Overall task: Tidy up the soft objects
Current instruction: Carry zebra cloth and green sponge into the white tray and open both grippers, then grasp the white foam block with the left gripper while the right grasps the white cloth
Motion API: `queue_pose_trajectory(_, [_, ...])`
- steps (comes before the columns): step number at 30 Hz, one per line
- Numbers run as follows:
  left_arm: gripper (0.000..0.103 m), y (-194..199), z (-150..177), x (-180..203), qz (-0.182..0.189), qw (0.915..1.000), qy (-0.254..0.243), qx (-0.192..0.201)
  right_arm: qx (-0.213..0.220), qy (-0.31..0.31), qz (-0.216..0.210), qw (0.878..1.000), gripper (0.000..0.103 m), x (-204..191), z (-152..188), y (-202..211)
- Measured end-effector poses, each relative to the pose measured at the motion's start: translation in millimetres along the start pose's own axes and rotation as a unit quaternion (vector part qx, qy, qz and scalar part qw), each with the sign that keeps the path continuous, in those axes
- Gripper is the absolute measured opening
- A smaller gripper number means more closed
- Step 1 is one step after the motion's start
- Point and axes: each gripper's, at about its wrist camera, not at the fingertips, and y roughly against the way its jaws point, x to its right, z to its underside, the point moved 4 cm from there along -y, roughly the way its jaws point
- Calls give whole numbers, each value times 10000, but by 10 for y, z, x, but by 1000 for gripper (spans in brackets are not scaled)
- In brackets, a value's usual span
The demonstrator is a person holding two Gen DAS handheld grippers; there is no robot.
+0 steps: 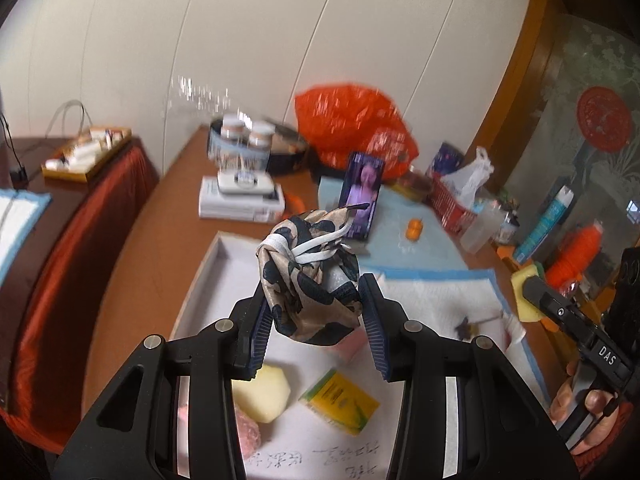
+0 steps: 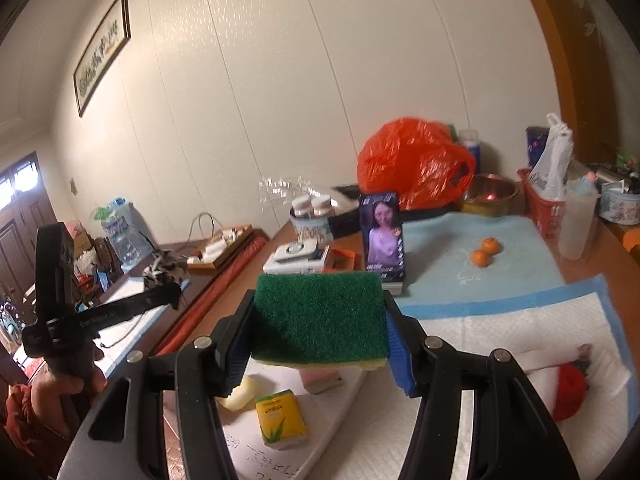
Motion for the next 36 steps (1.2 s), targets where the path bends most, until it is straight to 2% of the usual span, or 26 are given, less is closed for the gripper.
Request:
queue_pose_trajectory(6, [41,-441,176,-197,3,9986,88,-523,-687,-125,-3,9976,58,-162,432,-485])
queue_pose_trajectory(12, [42,-842,251,-354,157,9937,351,-1056,-1198,110,-2,9927,58,-412,728,-909])
queue_pose_trajectory(14, [44,-905,262,-363,244,9925,391,-1133,-1250,222,0,9919,58,-486,744,-1018])
queue_pose_trajectory(15, [51,-916,264,-359,223,9925,382,-1140,-1267,297,19,9915,58,-527,759,-1072])
queue_pose_trajectory(17, [67,-919,244,-373,202,9933,400,-1068,-1278,372,73,9911,59,-569,779,-1140])
queue_pose_trajectory(18, [85,-912,234,-394,173,9940,424,-997,-1279,375,75,9911,59,-581,794,-1161])
queue_pose_trajectory(19, [99,-898,222,-424,102,9947,457,-911,-1313,372,58,9906,66,-592,814,-1185])
queue_pose_trajectory(20, [103,-875,209,-455,-5,9956,474,-803,-1388,392,57,9895,82,-605,841,-1215])
queue_pose_trajectory(23, [103,-793,157,-578,-208,9963,562,-611,-1306,504,253,9898,100,-618,874,-1231])
queue_pose_trajectory(24, [103,-769,150,-592,-205,9963,601,-586,-1275,548,267,9900,103,-631,884,-1211])
queue_pose_trajectory(36, [103,-247,11,-511,-341,9977,587,45,-1019,508,337,9929,103,-660,832,-1052])
